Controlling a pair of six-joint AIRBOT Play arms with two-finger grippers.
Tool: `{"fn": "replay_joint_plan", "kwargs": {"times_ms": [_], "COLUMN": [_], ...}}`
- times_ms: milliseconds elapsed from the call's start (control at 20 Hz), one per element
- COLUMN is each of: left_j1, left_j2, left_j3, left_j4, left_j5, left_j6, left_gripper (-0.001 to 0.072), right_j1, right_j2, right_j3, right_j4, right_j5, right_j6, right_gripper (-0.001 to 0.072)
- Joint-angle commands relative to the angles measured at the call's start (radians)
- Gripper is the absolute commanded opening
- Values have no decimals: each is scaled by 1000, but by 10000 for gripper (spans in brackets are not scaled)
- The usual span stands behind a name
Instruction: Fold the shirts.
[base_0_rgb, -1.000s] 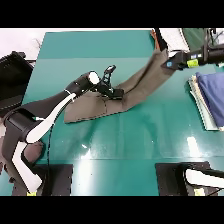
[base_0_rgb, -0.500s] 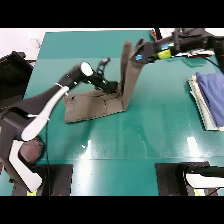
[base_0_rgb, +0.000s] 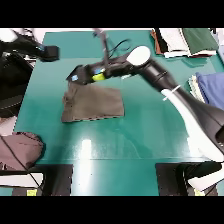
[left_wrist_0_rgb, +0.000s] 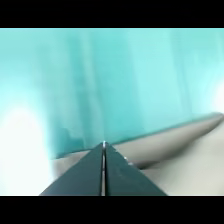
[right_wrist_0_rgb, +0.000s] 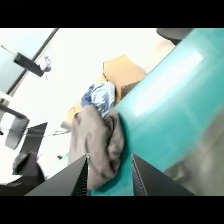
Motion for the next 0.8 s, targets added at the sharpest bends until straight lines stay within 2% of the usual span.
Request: {"fn": "replay_joint_plan", "kwargs": {"times_ms": [0,200,300,350,450,600,750], "left_j1": [63,8,-48,-73,-120,-166,-188], "left_j2": [69,64,59,58,50,35,22], "left_j3": [3,2,1,-4,-8,-9,-9], "left_j4": [24,-32,-31,-31,-31,-32,-34], "left_j5": [-16,7,40,55,74,73,74], "left_j6": [0,2,10,10,9,16,36], "left_gripper": [26,26,26,26,26,25,26], "right_j1": [20,-153,-263,-324,-428,-508,-476], "right_j2": [-26,43,82,91,79,14,-60], "right_j3": [1,-94,-214,-281,-391,-502,-529], "right_j4": [-107,-433,-513,-507,-463,-275,-121], "right_j5": [-34,98,158,184,214,203,174], "right_j6": [-25,134,164,164,181,181,129], "right_gripper": [314,314,314,327,592,588,568]}}
